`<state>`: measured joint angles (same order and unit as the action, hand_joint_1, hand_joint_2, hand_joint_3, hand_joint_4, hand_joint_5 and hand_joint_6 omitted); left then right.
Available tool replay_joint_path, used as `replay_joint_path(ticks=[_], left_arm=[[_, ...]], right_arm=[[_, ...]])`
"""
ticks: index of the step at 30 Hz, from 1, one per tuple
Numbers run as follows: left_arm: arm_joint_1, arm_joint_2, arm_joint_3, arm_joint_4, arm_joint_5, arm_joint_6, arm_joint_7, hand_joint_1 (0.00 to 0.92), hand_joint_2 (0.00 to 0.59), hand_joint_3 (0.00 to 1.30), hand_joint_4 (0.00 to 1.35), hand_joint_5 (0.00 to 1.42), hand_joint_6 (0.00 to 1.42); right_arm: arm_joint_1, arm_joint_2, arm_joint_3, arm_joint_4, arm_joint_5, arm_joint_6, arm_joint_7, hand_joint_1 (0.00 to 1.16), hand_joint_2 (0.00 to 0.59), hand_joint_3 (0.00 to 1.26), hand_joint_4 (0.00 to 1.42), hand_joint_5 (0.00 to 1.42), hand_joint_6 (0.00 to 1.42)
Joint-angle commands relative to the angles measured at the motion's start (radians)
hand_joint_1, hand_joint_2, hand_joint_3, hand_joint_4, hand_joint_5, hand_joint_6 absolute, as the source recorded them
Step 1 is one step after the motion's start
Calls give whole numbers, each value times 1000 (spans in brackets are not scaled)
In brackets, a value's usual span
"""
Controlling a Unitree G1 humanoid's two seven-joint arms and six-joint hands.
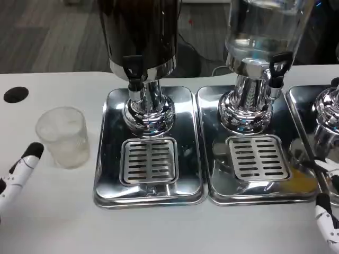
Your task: Grasp the cup under the faucet to collect the drink, then remove the cup.
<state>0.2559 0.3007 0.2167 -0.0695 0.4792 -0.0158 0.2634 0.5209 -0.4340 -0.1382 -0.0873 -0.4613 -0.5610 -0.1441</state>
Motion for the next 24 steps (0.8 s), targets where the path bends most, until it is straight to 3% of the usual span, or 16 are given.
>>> replay_joint_path(ticks=[1, 6, 12, 24], left_arm=[[-59, 32, -15, 31, 25, 54, -16, 81, 38, 76, 21, 144, 372], [-164, 75, -59, 90, 71, 144, -34, 81, 37, 73, 11, 130, 368], [-292, 97, -136, 218, 109, 211, -38, 105, 44, 112, 59, 179, 433], [-450, 112, -275, 417, 147, 234, -18, 141, 43, 197, 149, 259, 497]], right_arm=[[2, 0, 0, -25, 8, -8, 18, 473, 586, 231, 141, 118, 0], [-7, 5, 7, -40, -6, 6, 26, 473, 586, 231, 141, 118, 0], [-6, 0, 4, -32, 6, -3, 37, 471, 586, 239, 141, 118, 0], [9, 1, 5, -57, 10, -12, 58, 472, 586, 249, 142, 119, 0]])
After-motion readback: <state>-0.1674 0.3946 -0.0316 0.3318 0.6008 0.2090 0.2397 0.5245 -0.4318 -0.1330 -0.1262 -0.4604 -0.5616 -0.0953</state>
